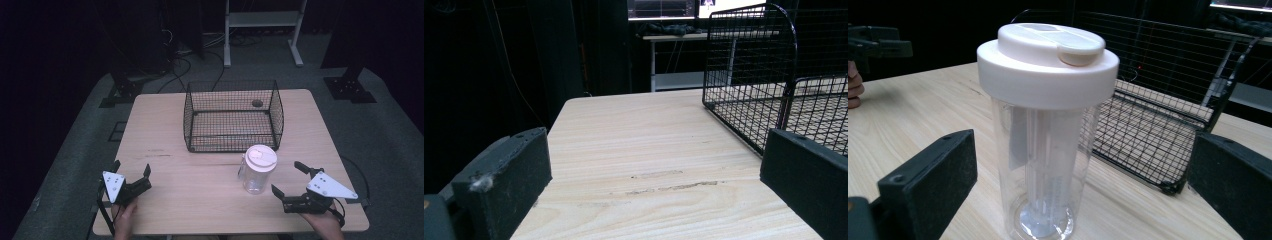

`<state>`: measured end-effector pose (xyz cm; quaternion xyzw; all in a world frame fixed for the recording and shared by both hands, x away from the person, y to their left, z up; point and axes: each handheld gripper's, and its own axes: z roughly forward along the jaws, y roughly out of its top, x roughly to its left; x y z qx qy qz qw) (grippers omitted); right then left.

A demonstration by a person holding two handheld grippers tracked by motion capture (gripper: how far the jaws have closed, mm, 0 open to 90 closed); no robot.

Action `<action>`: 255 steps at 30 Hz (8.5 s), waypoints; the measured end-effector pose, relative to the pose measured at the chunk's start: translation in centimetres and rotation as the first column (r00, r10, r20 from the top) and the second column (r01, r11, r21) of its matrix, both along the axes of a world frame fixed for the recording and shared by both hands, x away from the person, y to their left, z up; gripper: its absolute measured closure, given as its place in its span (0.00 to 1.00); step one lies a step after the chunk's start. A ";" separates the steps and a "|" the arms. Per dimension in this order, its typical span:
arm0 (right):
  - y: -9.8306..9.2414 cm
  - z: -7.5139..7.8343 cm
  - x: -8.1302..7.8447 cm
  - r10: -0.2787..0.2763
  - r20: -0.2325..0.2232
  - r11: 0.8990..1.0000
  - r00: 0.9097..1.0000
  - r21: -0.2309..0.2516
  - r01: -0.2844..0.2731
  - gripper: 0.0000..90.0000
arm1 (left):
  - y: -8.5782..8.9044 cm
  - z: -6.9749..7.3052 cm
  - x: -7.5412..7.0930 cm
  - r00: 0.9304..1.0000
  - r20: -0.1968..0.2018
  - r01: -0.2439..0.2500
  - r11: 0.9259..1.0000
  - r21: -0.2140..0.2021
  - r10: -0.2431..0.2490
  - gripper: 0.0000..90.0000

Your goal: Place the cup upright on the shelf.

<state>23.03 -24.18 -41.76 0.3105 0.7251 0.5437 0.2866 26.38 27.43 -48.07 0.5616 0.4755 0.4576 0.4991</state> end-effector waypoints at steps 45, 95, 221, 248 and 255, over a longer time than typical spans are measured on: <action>4.5 0.6 3.6 0.058 0.010 0.998 0.998 -0.022 -0.058 0.00 | 0.0 0.0 0.0 1.000 0.002 0.001 1.000 -0.001 -0.001 0.00; 6.2 4.1 5.4 0.078 0.020 0.996 0.997 -0.037 -0.077 0.05 | 0.0 0.0 0.0 1.000 0.002 0.004 1.000 0.000 -0.004 0.00; 14.2 4.6 27.4 -0.089 -0.052 0.992 0.995 -0.091 0.084 0.05 | 0.3 0.0 0.0 1.000 0.006 0.006 1.000 -0.028 -0.006 0.00; 14.0 3.4 27.5 -0.066 -0.095 0.991 0.993 -0.119 0.055 0.05 | 0.2 0.0 -0.1 1.000 0.004 0.007 1.000 -0.023 -0.006 0.00; 13.6 3.4 27.4 -0.069 -0.097 0.991 0.993 -0.120 0.057 0.04 | 0.2 0.0 -0.1 1.000 0.002 0.004 1.000 -0.020 -0.004 0.00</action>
